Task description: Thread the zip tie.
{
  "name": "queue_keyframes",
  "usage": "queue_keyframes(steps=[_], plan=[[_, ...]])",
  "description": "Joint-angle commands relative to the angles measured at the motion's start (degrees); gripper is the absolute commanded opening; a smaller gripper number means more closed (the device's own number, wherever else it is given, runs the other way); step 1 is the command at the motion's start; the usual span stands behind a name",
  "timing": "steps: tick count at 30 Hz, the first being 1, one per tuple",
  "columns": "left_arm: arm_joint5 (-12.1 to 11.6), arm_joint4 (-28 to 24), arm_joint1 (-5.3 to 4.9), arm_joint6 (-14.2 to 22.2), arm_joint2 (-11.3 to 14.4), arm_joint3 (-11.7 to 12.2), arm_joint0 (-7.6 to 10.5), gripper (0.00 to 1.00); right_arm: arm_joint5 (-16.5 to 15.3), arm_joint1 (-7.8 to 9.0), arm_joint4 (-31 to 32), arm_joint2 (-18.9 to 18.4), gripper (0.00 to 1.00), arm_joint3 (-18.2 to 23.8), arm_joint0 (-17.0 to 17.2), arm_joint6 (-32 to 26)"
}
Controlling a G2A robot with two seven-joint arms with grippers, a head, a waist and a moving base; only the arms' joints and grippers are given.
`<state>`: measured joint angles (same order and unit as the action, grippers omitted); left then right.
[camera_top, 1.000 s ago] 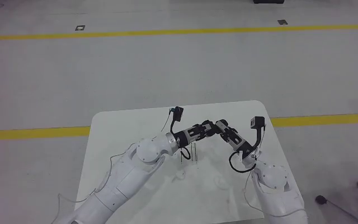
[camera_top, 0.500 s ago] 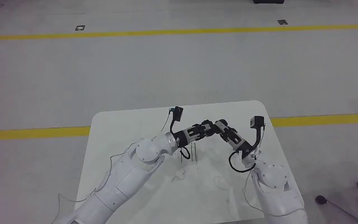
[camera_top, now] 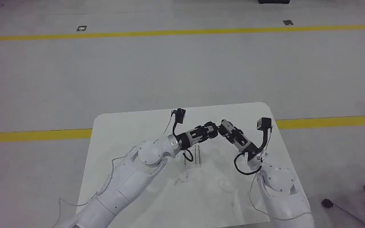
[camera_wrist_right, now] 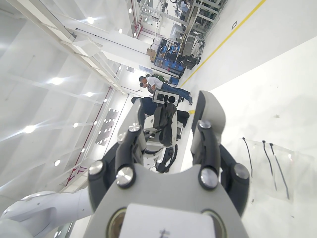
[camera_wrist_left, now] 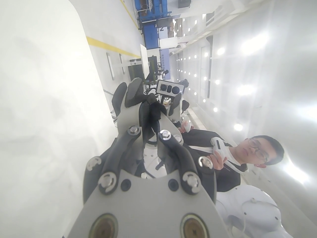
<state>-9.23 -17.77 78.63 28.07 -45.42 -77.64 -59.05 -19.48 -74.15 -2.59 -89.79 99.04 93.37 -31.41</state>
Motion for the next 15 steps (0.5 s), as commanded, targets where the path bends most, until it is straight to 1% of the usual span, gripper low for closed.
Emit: queue_keyframes(steps=[1,7,11,15], plan=[[0.0,0.3,-0.1,-0.2,-0.3,-0.1,-0.1,0.0,0.0,0.03,-0.1,-0.4,1.0,-0.1,0.0,0.2],[0.3,1.8,-0.8,-0.4,-2.3,-1.4,-0.92,0.0,0.0,0.22,-2.2,-3.2,1.0,-1.9,0.2,-0.2],[0.8,2.7,-1.48,-0.2,-4.2,-3.0,-2.11,0.0,0.0,0.39,-3.5,-5.4,1.0,-3.1,0.3,-2.0],[1.3,3.2,-2.05,0.7,-5.5,-4.6,-3.31,0.0,0.0,0.4,-4.8,-6.6,1.0,-3.8,0.3,-3.9]])
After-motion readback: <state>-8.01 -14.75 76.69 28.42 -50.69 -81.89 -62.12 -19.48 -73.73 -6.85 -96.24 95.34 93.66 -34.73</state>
